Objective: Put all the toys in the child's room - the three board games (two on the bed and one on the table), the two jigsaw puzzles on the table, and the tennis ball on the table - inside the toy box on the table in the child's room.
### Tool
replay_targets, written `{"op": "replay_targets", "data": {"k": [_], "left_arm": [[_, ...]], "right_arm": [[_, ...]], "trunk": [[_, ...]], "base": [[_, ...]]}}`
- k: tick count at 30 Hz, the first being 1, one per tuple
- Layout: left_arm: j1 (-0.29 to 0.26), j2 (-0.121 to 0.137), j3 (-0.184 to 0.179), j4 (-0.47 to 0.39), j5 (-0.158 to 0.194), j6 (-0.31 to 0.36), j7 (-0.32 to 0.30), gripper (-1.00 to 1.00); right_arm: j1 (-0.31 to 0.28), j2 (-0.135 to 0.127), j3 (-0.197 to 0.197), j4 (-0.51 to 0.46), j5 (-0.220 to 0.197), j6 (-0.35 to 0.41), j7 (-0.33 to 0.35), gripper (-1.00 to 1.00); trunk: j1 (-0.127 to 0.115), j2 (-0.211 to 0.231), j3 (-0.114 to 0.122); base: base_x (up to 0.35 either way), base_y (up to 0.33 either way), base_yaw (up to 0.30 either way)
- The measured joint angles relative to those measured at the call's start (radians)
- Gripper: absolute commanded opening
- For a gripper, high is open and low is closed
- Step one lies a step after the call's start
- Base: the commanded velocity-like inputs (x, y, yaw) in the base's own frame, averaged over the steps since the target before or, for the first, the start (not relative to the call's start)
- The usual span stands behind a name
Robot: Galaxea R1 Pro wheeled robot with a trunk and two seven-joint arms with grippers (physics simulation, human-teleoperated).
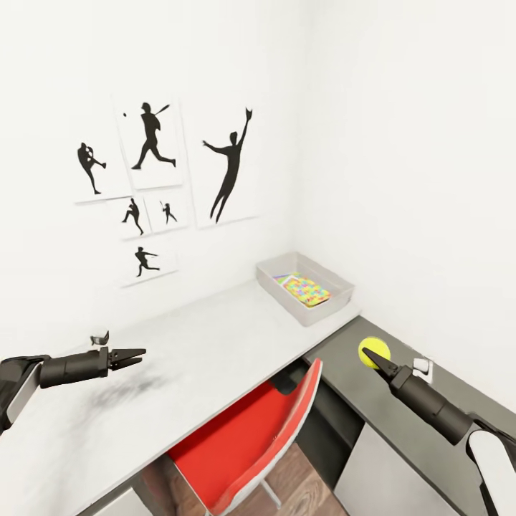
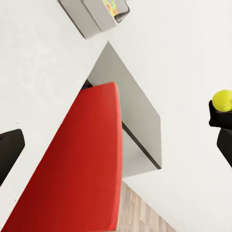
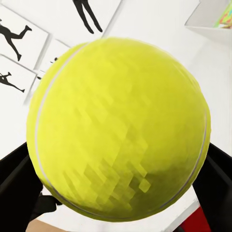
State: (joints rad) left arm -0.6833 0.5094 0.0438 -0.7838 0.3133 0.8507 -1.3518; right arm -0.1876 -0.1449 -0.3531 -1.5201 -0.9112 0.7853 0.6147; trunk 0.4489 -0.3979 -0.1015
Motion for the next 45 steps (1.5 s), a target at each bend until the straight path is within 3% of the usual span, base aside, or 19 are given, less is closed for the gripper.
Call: {"op": "replay_targets", "data": {"k": [8, 28, 45], "left_arm": [[0.000, 0.000, -0.001, 0.000, 0.000, 0.000, 0.000, 1.00], [0.000, -0.002, 0.000, 0.000, 0.000, 0.000, 0.000, 1.00], [0.000, -0.003, 0.000, 0.000, 0.000, -0.002, 0.001, 1.00]], "right_arm": [[0.000, 0.001, 0.000, 0.000, 0.002, 0.000, 0.000, -1.00], [0.000, 0.000, 0.000, 0.000, 0.003, -0.002, 0.001, -1.00], [0.000, 0.000, 0.001, 0.000, 0.004, -0.002, 0.002, -1.00]], "trunk": [[0.000, 0.000, 0.000], [0.000, 0.000, 0.000], [0.000, 0.000, 0.005]], "base": [[0.275, -0.068, 0.000], [0.082, -0.092, 0.043], [0.082, -0.058, 0.251]]}}
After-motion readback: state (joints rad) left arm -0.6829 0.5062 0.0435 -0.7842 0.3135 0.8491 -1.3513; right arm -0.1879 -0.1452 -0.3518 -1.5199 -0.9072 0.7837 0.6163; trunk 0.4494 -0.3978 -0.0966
